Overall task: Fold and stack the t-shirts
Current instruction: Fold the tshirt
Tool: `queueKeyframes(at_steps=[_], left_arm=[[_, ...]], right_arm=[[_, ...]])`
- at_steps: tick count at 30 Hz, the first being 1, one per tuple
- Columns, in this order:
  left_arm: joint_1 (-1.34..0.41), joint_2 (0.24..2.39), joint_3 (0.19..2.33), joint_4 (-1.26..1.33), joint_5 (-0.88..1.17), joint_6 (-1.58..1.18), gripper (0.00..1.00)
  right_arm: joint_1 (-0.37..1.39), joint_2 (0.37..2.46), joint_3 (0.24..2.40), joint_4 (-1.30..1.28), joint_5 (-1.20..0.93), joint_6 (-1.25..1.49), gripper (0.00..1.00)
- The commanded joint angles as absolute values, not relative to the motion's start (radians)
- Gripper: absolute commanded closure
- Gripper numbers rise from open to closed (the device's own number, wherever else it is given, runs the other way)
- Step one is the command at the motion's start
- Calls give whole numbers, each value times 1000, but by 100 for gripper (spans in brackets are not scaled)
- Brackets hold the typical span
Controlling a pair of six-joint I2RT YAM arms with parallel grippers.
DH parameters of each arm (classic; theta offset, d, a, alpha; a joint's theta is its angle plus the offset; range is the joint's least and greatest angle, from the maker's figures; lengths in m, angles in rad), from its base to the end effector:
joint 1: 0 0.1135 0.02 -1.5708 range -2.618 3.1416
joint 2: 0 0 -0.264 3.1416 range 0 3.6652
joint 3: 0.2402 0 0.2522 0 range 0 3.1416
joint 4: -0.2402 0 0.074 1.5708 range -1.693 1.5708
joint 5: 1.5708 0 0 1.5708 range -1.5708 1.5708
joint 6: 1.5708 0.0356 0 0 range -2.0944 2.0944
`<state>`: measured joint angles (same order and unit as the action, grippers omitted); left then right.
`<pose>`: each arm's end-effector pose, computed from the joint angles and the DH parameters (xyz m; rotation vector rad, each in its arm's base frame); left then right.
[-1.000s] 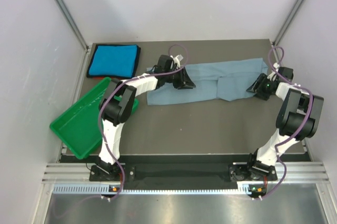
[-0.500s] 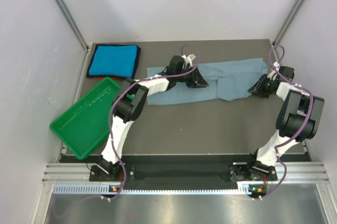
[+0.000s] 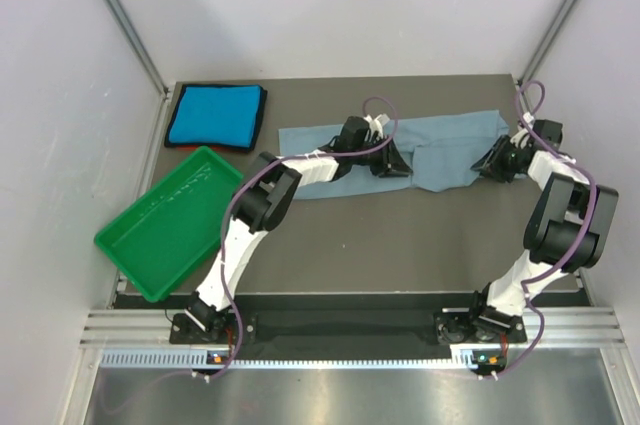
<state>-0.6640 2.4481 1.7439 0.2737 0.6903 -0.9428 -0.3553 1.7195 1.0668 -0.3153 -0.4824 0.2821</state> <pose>0.4119 -0.3511 0.1271 0.2036 2.3298 -1.6205 0.3339 -0.1063 0.1865 0.5936 2.4008 0.5781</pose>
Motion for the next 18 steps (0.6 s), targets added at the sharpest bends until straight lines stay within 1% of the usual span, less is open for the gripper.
queueKeyframes(at_steps=[1,4,5,7,8,11,18], left_arm=[[-667,2465,1802,353,687,-969,67],[-672,2482,1831,335,684,-969,67],[-673,2485,1845,334,684,-971,67],[-675,2494,1853,334,684,-977,67],[-675,2496,1861,333,680,-979,67],[-676,2513,1881,334,684,-991,67],[-692,2526,1899,295,670,-977,68]], right_arm=[[-350,1695,1117,-307,-528,304,71],[-350,1724,1134,-298,-561,316,80],[-350,1730,1140,-299,-568,318,86],[-350,1744,1160,-302,-577,322,91],[-351,1746,1166,-307,-577,325,95],[-350,1753,1192,-311,-583,340,98],[-351,1790,1246,-308,-615,386,97]])
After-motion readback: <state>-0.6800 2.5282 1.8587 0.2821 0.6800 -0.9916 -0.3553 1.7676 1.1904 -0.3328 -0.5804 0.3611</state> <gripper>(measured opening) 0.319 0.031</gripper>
